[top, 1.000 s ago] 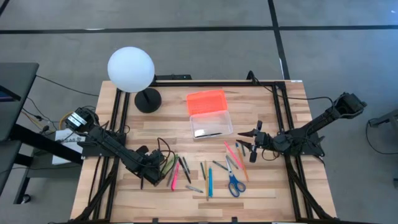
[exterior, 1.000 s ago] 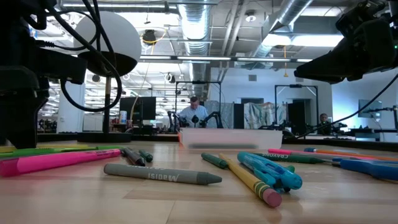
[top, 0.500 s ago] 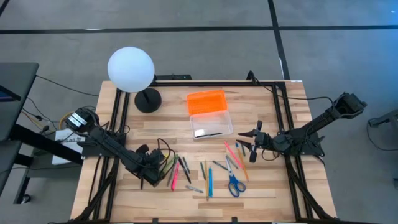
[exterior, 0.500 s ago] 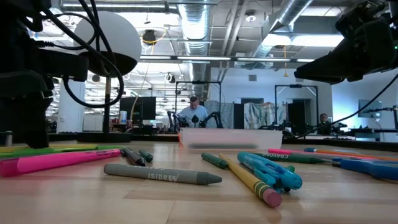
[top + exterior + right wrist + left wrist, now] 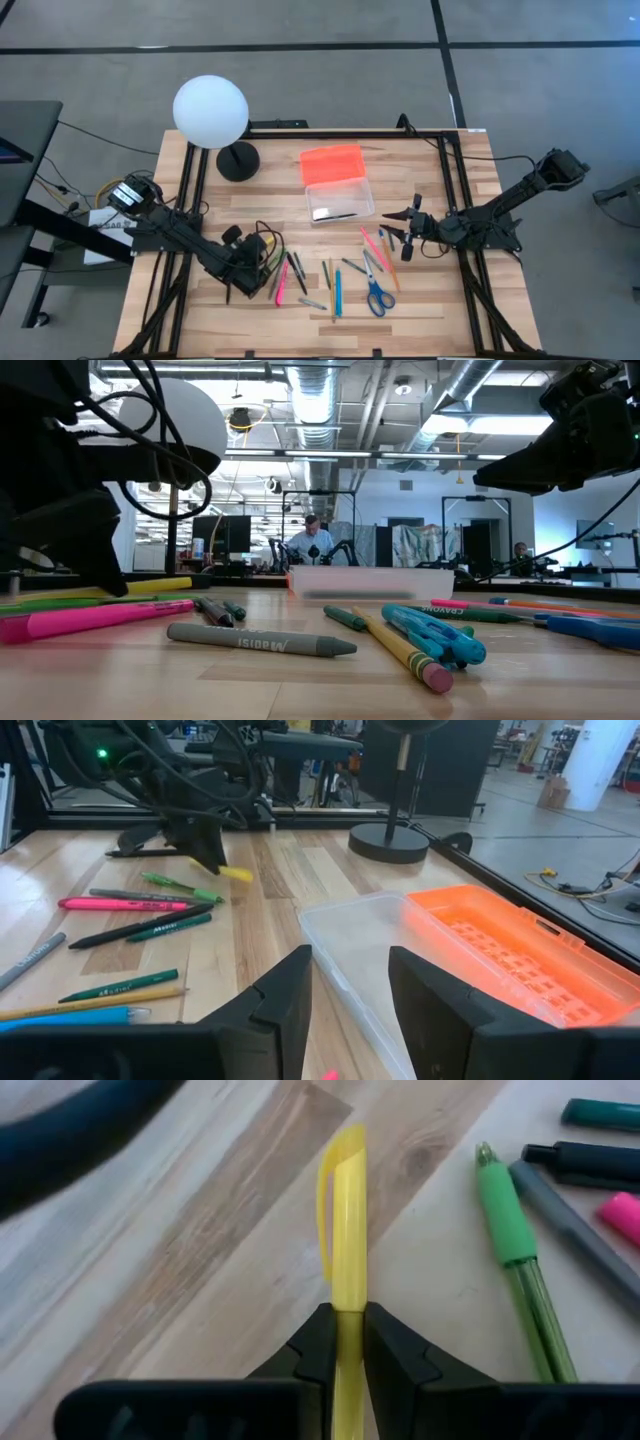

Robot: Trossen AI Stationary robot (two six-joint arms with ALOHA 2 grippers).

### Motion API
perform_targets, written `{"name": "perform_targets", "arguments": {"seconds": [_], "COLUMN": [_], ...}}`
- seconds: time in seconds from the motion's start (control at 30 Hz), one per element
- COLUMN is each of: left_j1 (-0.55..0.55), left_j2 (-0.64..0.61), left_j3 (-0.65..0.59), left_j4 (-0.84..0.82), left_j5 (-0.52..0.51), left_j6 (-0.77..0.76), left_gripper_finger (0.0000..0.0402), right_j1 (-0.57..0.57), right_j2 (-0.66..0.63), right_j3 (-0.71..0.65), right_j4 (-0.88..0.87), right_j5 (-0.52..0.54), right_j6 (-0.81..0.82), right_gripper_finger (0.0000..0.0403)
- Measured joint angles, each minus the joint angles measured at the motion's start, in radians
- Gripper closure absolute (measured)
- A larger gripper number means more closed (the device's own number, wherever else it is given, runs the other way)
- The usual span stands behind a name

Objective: Pick & place school supplies into a supply box
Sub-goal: Put the yellow pen into the orange supply box

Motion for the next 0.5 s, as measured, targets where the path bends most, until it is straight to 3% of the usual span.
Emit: {"name": "perform_targets", "arguments": {"seconds": [0.23,0.5], "left_j1": [0.0,0.036], "left_j2": [-0.002,-0.003], "left_j3": [0.002,0.019], "left_j4": [0.012,0.111], "left_j5": [-0.033,-0.056], "left_j6": [0.006,0.157], "left_gripper_finger": [0.0373,0.0371], "right_j1": [0.0,0.0], "right_j2": [0.0,0.0], "right_j3": [0.0,0.0], "right_j4": [0.0,0.0], "right_j5": [0.0,0.0], "right_j6": [0.0,-0.001], "right_gripper_finger": [0.0276,0.0276]}}
